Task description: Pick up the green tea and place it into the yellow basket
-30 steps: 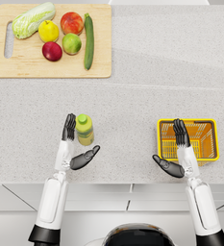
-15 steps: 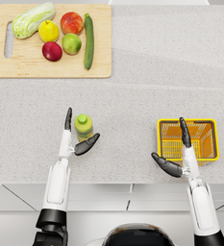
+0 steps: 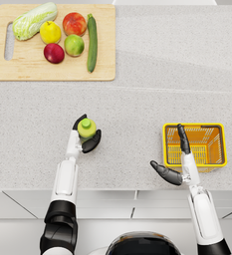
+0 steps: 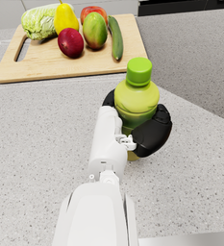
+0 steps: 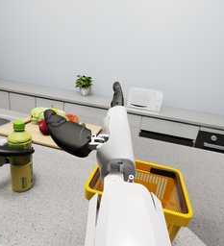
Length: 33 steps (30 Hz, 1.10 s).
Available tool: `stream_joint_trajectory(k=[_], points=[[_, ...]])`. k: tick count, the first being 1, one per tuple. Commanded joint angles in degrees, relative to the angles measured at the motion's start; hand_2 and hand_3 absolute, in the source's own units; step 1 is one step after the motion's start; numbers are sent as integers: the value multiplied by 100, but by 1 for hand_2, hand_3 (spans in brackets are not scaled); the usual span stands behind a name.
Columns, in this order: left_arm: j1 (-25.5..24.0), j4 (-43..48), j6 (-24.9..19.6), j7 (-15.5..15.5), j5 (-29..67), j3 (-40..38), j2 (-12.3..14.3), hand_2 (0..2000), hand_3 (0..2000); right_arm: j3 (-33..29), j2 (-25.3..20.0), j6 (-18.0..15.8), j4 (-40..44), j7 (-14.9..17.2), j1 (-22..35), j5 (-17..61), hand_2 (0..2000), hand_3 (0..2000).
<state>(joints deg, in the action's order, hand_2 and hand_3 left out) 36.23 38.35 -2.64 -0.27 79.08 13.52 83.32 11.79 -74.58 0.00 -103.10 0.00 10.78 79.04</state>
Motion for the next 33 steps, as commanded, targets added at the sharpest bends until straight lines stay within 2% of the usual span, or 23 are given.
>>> stream_joint_trajectory(k=[1, 2, 3, 6, 9, 13, 16, 19, 24, 27, 28, 29, 30, 31, 33], points=[[150, 17, -21, 7, 1, -59, 48, 2000, 1633, 6, -30, 0, -1, 0, 34, 0, 0, 0], [53, 291, 46, 24, 2, -47, 30, 2000, 1960, -18, -35, 0, 10, 0, 17, 0, 0, 0], [-38, 546, 137, 35, 3, -71, 16, 2000, 2000, -27, -46, 0, 10, 0, 14, 0, 0, 0], [-124, 1012, -12, 57, -5, -123, 42, 2000, 2000, 156, -99, 0, 54, 0, 35, 0, 0, 0], [-368, 2505, -175, 23, -2, 89, 2, 2000, 2000, 535, -247, 0, 296, 0, 198, -1, 0, 0], [-463, 3961, -261, 10, -2, 370, 34, 2000, 2000, 679, -464, 0, 595, 0, 451, -1, 0, 0], [-549, 4674, -305, 9, -4, 876, 48, 2000, 2000, 854, -748, 0, 855, 0, 819, 571, 0, 0], [-536, 5026, -346, 3, -4, 1457, 143, 2000, 2000, 1023, -972, 0, 1184, 0, 1113, 988, 0, 0], [-520, 5103, -311, 7, -2, 1837, 296, 2000, 2000, 1220, -1230, 0, 1646, 0, 1448, 1521, 0, 0], [-560, 5267, -218, -6, 35, 2093, 129, 2000, 2000, 1284, -1220, -393, 1716, -39, 1565, 1602, 0, 0], [-567, 5296, -117, -7, 39, 2132, 69, 2000, 2000, 1289, -1166, -533, 1630, -53, 1535, 1616, 1361, 327], [-541, 5271, -110, -7, 43, 2164, 21, 2000, 2000, 1361, -1119, -1112, 1598, -62, 1556, 1632, 2000, 653], [-531, 5293, -152, -15, 43, 2177, -39, 2000, 2000, 1406, -1053, -1484, 1572, -71, 1545, 1640, 2000, 980], [-656, 5396, -163, -17, 43, 2072, -214, 2000, 2000, 1368, -962, -1621, 1413, -81, 1498, 1646, 2000, 1307], [-674, 5389, -379, 1, 34, 1959, -323, 2000, 2000, 1301, -927, -1717, 1347, -76, 1551, 1651, 2000, 1960]])
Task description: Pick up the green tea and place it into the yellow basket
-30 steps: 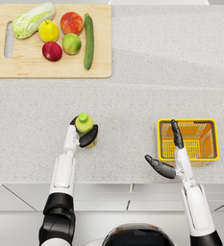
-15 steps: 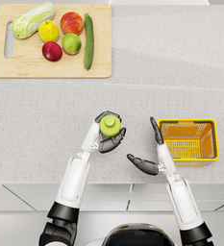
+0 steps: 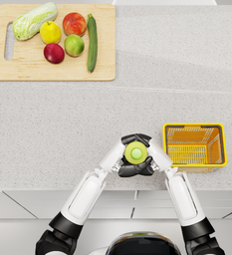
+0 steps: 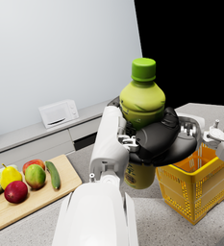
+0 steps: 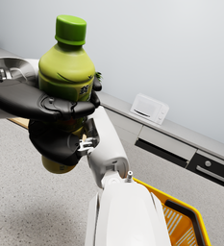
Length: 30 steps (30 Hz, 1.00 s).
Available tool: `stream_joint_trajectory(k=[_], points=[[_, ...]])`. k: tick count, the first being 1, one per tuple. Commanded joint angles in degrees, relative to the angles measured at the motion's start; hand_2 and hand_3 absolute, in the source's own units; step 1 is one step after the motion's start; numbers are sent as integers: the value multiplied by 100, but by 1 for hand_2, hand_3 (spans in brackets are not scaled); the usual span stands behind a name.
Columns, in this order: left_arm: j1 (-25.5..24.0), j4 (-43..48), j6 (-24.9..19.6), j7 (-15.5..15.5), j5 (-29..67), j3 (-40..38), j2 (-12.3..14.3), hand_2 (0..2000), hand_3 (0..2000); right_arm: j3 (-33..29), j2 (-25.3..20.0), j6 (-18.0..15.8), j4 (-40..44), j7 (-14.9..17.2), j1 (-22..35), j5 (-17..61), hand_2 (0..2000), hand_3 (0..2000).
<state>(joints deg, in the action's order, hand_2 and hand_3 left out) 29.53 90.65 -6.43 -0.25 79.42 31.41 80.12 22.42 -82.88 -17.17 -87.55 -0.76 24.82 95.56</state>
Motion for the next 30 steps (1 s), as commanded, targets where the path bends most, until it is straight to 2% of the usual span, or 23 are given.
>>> stream_joint_trajectory(k=[1, 4, 7, 9, 10, 11, 13, 15, 19, 22, 25, 26, 27, 28, 30], points=[[-53, 249, -111, 8, -5, 87, -82, 2000, 2000, 170, -116, 72, -206, 11, 199, -1, 2000, 2000], [-213, 452, -31, 36, -26, -143, -238, 2000, 2000, -26, -194, 221, -164, 49, 293, -5, 2000, 2000], [-406, 513, 137, 38, -37, -440, -333, 2000, 2000, -316, -292, -29, -217, 98, 356, -11, 2000, 2000], [-397, 442, 253, 77, -43, -536, -275, 2000, 2000, -434, -363, -63, -271, 124, 373, -10, 2000, 2000], [-364, 479, 302, 96, -46, -369, -223, 639, 1673, -461, -391, -60, -271, 135, 364, -10, 2000, 2000], [-431, 590, 456, 90, -45, -421, -266, 0, 1347, -444, -397, -48, -278, 157, 327, -10, 2000, 2000], [-460, 695, 590, 57, -41, -571, -259, 0, 693, -531, -413, 464, -350, 127, 314, -8, 2000, 2000], [-673, 890, 616, 42, -38, -1075, -365, 0, 40, -757, -434, 1017, -378, 71, 347, -6, 2000, 2000], [-1318, 1175, 636, 29, -39, -2011, -647, 0, 0, -1423, -475, 1424, -490, 20, 438, -6, 2000, 2000], [-1505, 997, 640, 27, -39, -2723, -612, 0, 0, -2067, -451, 1250, -591, 36, 436, -8, 2000, 2000], [-1344, 771, 642, 26, -40, -3210, -560, 0, 0, -2572, -434, 1153, -455, 40, 306, -9, 2000, 2000], [-1293, 742, 642, 25, -40, -3341, -558, 0, 0, -2682, -439, 1093, -385, 187, 216, -10, 2000, 2000], [-1249, 705, 642, 25, -40, -3445, -559, 0, 0, -2744, -441, 1060, -274, 465, 138, -11, 2000, 2000], [-1225, 706, 643, 25, -41, -3527, -543, 0, 0, -2810, -445, 1090, -213, 932, 78, -11, 2000, 2000], [-1231, 664, 643, 25, -41, -3639, -531, 0, 0, -2937, -446, 1112, -78, 1496, -31, -9, 2000, 2000]])
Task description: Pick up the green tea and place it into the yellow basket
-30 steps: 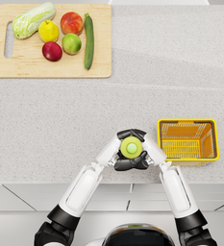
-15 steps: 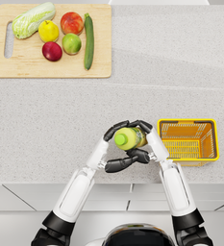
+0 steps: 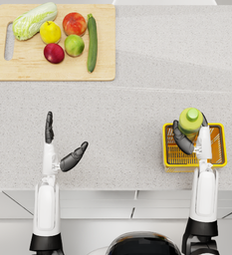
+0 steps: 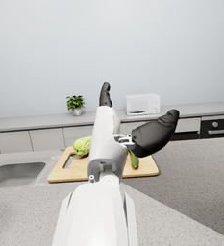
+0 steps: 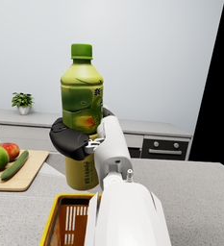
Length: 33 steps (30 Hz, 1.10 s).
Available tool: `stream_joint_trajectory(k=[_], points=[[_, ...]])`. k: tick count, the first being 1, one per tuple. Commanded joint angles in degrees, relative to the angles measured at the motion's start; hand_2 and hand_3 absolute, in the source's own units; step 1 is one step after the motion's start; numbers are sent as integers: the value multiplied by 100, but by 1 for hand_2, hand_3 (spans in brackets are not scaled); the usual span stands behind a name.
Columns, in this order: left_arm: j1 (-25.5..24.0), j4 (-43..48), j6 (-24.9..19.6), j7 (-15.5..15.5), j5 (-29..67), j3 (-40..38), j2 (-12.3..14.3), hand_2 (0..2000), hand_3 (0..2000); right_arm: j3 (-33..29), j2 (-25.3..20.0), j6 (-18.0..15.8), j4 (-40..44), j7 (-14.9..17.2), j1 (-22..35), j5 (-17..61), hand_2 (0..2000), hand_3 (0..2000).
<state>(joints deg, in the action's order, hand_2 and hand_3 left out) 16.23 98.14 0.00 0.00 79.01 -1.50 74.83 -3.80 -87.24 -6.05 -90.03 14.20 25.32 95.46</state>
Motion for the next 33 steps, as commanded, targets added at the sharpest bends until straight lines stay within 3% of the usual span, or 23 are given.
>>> stream_joint_trajectory(k=[1, 4, 5, 6, 7, 8, 10, 13, 16, 19, 22, 33], points=[[66, -121, 0, 0, 0, -367, 7, 0, 0, -381, -14, 0, 254, 166, -139, 0, 2000, 2000], [26, -256, 0, 0, -1, -347, 30, 0, 0, -372, -18, 69, 568, 427, -283, 0, 2000, 2000], [37, -280, 0, 0, -1, -301, 39, 0, 0, -342, -13, 24, 632, 472, -288, 0, 639, 1673], [67, -278, 0, 0, -1, -241, 48, 0, 0, -298, -10, 102, 556, 514, -293, 0, 0, 1347], [88, -286, 0, 0, -1, -179, 59, 0, 0, -231, -7, 66, 508, 533, -278, -1, 0, 1020], [129, -275, 0, 0, -1, -123, 70, 0, 0, -142, -2, 219, 411, -20, -231, -2, 0, 693], [522, -335, 0, 0, -1, -46, 107, 0, 0, 143, 11, 407, 172, -701, -27, -3, 0, 40], [1493, -604, 0, 0, 0, -71, -21, 0, 0, 119, 61, 532, -267, -1155, 452, -2, 0, 0], [1818, -863, 0, 0, 0, -343, 8, 0, 0, -310, 109, 578, -93, -1322, 605, -2, 0, 0], [1529, -853, 0, 0, 0, -505, 35, 0, 0, -588, 92, 595, -49, -1384, 420, -3, 0, 0], [1270, -907, 0, 0, -1, -467, 59, 0, 0, -435, 61, 602, -2, -1406, 182, -5, 0, 0], [1191, -926, 0, 0, -1, -461, 87, 0, 0, -435, 55, 605, 20, -1419, 104, -4, 0, 0]])
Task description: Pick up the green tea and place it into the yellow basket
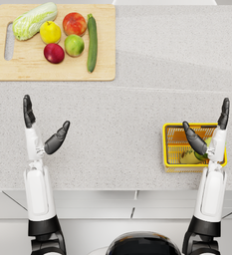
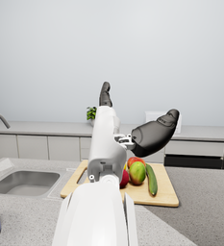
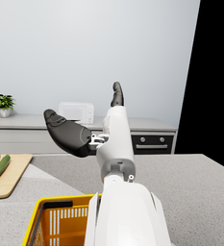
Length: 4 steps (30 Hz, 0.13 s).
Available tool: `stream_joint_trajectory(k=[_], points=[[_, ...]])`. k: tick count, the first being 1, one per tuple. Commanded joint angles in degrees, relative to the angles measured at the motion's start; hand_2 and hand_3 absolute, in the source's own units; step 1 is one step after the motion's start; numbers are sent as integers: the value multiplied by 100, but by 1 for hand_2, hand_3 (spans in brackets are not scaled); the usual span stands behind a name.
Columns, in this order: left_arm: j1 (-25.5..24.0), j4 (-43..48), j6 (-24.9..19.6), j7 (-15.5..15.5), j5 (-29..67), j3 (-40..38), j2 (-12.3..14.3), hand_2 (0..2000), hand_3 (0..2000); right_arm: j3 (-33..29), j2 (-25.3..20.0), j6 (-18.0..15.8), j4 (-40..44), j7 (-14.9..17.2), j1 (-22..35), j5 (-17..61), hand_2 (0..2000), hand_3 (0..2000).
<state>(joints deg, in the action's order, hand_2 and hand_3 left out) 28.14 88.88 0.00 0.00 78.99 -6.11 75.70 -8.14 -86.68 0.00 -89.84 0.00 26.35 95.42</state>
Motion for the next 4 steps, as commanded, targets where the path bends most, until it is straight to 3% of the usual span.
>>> stream_joint_trajectory(k=[1, 4], points=[[-1, -1, 0, 0, 0, 0, 0, 0, 0, 0, 0, 0, 0, 0, -1, 0, 0, 0], [-3, -1, 0, 0, 0, 0, 0, 0, 0, 0, 0, 0, 1, 0, -3, 0, 0, 0]])
